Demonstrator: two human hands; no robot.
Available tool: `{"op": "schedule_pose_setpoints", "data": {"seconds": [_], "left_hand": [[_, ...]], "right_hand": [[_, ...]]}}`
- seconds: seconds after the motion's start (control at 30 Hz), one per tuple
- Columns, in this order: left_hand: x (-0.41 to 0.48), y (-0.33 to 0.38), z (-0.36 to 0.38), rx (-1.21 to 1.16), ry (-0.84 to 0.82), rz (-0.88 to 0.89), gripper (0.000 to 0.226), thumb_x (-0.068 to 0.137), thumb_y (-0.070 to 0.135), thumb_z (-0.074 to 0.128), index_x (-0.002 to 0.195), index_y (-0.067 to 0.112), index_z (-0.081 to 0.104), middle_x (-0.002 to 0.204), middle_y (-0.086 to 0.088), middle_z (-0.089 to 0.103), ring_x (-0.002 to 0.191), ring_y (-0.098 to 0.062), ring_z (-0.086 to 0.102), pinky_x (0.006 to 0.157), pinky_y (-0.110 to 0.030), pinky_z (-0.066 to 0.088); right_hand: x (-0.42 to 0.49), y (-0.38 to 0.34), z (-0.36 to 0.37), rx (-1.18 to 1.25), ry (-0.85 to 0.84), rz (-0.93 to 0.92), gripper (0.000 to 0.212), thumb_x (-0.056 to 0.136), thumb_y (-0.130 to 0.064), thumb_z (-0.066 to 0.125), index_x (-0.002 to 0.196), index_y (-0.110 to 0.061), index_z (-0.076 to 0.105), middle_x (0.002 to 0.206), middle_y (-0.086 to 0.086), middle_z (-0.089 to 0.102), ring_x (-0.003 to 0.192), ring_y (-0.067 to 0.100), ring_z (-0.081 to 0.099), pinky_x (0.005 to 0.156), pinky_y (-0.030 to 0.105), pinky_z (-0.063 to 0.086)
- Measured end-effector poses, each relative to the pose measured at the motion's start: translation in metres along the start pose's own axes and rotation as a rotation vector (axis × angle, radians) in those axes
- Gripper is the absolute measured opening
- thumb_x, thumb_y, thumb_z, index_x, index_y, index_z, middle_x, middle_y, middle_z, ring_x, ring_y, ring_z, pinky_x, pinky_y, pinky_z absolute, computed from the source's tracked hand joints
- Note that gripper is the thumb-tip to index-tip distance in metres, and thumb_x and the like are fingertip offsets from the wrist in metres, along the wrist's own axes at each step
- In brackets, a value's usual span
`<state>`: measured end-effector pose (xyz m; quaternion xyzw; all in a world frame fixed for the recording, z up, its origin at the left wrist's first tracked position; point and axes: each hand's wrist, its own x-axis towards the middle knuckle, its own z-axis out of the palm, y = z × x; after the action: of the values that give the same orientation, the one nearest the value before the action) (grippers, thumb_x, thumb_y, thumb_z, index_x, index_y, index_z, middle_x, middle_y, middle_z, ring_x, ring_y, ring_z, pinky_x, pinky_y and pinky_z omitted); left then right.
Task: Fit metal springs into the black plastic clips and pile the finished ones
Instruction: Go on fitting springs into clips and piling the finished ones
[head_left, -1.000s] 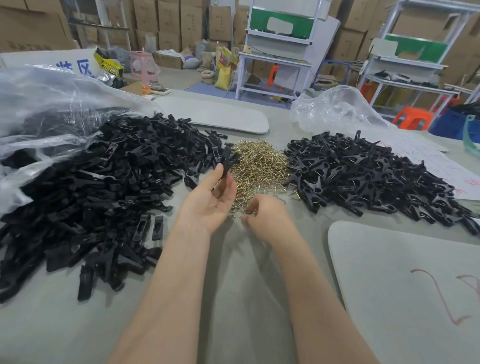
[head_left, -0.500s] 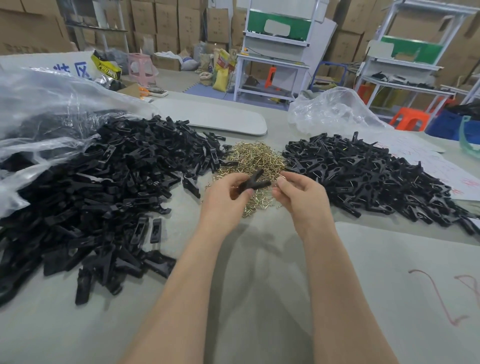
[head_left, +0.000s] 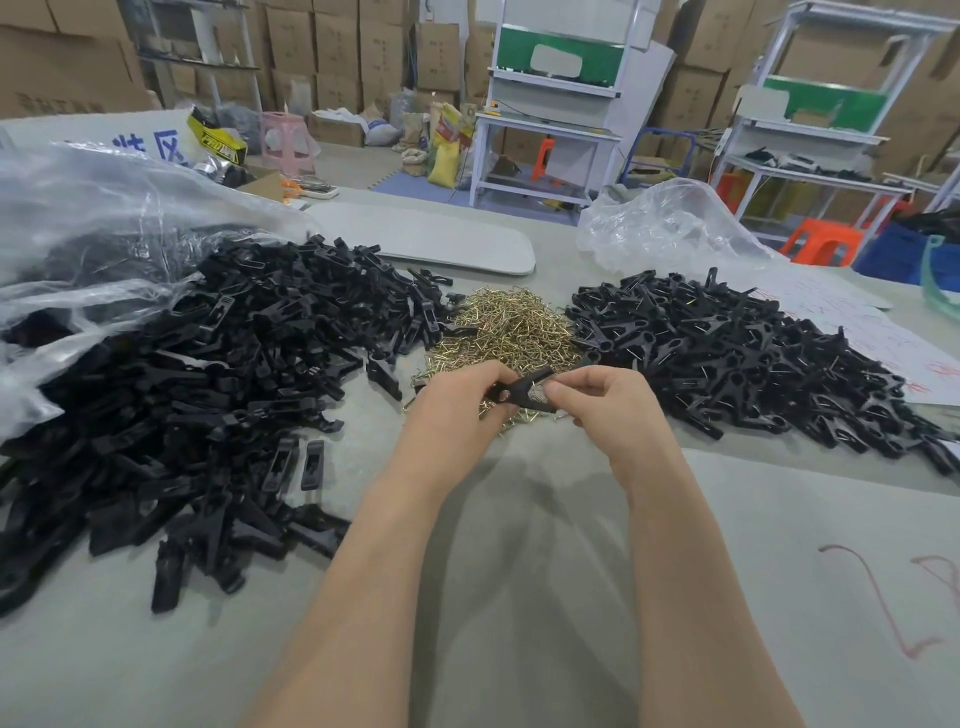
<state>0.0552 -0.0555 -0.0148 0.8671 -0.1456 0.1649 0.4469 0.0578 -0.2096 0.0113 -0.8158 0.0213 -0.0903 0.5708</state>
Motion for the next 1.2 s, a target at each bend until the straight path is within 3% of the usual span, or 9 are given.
{"op": "schedule_pose_setpoints", "data": {"seconds": [0.2, 0.4, 0.47, 0.53, 0.63, 0.7, 0.83, 1.03, 1.2], "left_hand": [[0.001, -0.001, -0.001, 0.027, -0.008, 0.070, 0.020, 0.080, 0.011, 0.073, 0.099, 0.019, 0.069, 0.096, 0.010, 0.055, 0.091, -0.015, 0.059, 0.086, -0.042, 0.051], [0.001, 0.001, -0.007, 0.028, -0.070, 0.075, 0.018, 0.078, 0.011, 0.074, 0.094, 0.017, 0.069, 0.089, 0.008, 0.056, 0.087, -0.016, 0.059, 0.086, -0.036, 0.051], [0.000, 0.003, -0.011, -0.083, -0.107, 0.019, 0.016, 0.078, 0.013, 0.076, 0.087, 0.023, 0.068, 0.083, 0.011, 0.060, 0.083, -0.014, 0.062, 0.082, -0.027, 0.051], [-0.001, 0.007, -0.015, -0.215, -0.143, -0.026, 0.020, 0.077, 0.016, 0.078, 0.080, 0.031, 0.066, 0.070, 0.017, 0.062, 0.074, -0.008, 0.062, 0.075, -0.024, 0.050], [-0.002, 0.013, -0.018, -0.254, -0.143, 0.018, 0.025, 0.075, 0.016, 0.078, 0.076, 0.035, 0.063, 0.065, 0.018, 0.059, 0.070, -0.003, 0.056, 0.077, -0.023, 0.049], [-0.003, 0.016, -0.020, -0.216, -0.127, 0.072, 0.027, 0.075, 0.017, 0.078, 0.076, 0.038, 0.061, 0.072, 0.017, 0.060, 0.074, 0.006, 0.054, 0.078, -0.013, 0.042], [-0.001, 0.016, -0.022, -0.215, -0.097, 0.112, 0.018, 0.077, 0.019, 0.076, 0.083, 0.030, 0.063, 0.084, 0.011, 0.061, 0.081, 0.005, 0.052, 0.076, -0.008, 0.037], [-0.001, 0.016, -0.021, -0.281, -0.106, 0.087, 0.018, 0.078, 0.022, 0.076, 0.094, 0.028, 0.069, 0.093, 0.007, 0.062, 0.088, -0.006, 0.057, 0.084, -0.030, 0.047], [0.001, 0.014, -0.018, -0.344, -0.090, 0.015, 0.014, 0.078, 0.021, 0.076, 0.091, 0.021, 0.069, 0.081, 0.009, 0.064, 0.078, -0.006, 0.058, 0.074, -0.024, 0.049]], "right_hand": [[-0.001, -0.001, -0.004, -0.071, -0.032, 0.045, 0.002, 0.081, -0.013, 0.072, 0.080, -0.013, 0.071, 0.065, -0.003, 0.063, 0.054, 0.001, 0.049, 0.056, 0.014, 0.039], [0.000, 0.001, -0.004, -0.022, -0.101, 0.078, 0.007, 0.080, -0.012, 0.074, 0.078, -0.013, 0.067, 0.063, -0.003, 0.059, 0.052, 0.003, 0.047, 0.057, 0.018, 0.040], [0.001, 0.003, -0.009, 0.296, -0.213, 0.167, 0.016, 0.076, -0.015, 0.076, 0.081, -0.010, 0.062, 0.068, 0.003, 0.056, 0.053, 0.008, 0.046, 0.055, 0.018, 0.044], [-0.001, 0.003, -0.011, 0.543, -0.389, 0.267, 0.034, 0.067, -0.032, 0.074, 0.087, -0.008, 0.061, 0.073, 0.006, 0.058, 0.054, 0.009, 0.051, 0.055, 0.018, 0.049], [-0.005, 0.004, -0.005, 0.564, -0.632, 0.409, 0.066, 0.059, -0.059, 0.067, 0.099, -0.006, 0.063, 0.077, 0.008, 0.067, 0.061, 0.014, 0.061, 0.060, 0.023, 0.055], [-0.007, 0.004, -0.002, 0.537, -0.720, 0.423, 0.070, 0.063, -0.065, 0.058, 0.095, -0.004, 0.068, 0.079, 0.012, 0.071, 0.063, 0.015, 0.066, 0.060, 0.023, 0.057], [-0.009, 0.004, 0.006, 0.710, -0.654, 0.390, 0.052, 0.069, -0.055, 0.058, 0.087, -0.006, 0.066, 0.062, 0.005, 0.065, 0.050, 0.010, 0.061, 0.050, 0.018, 0.053], [-0.010, 0.001, 0.021, 0.840, -0.564, 0.388, 0.030, 0.071, -0.041, 0.060, 0.063, -0.016, 0.074, 0.059, -0.003, 0.060, 0.043, 0.005, 0.055, 0.042, 0.013, 0.046], [-0.004, 0.006, 0.018, 0.720, -0.557, 0.403, 0.063, 0.061, -0.067, 0.056, 0.085, -0.010, 0.066, 0.061, 0.005, 0.066, 0.047, 0.009, 0.060, 0.045, 0.018, 0.051]]}}
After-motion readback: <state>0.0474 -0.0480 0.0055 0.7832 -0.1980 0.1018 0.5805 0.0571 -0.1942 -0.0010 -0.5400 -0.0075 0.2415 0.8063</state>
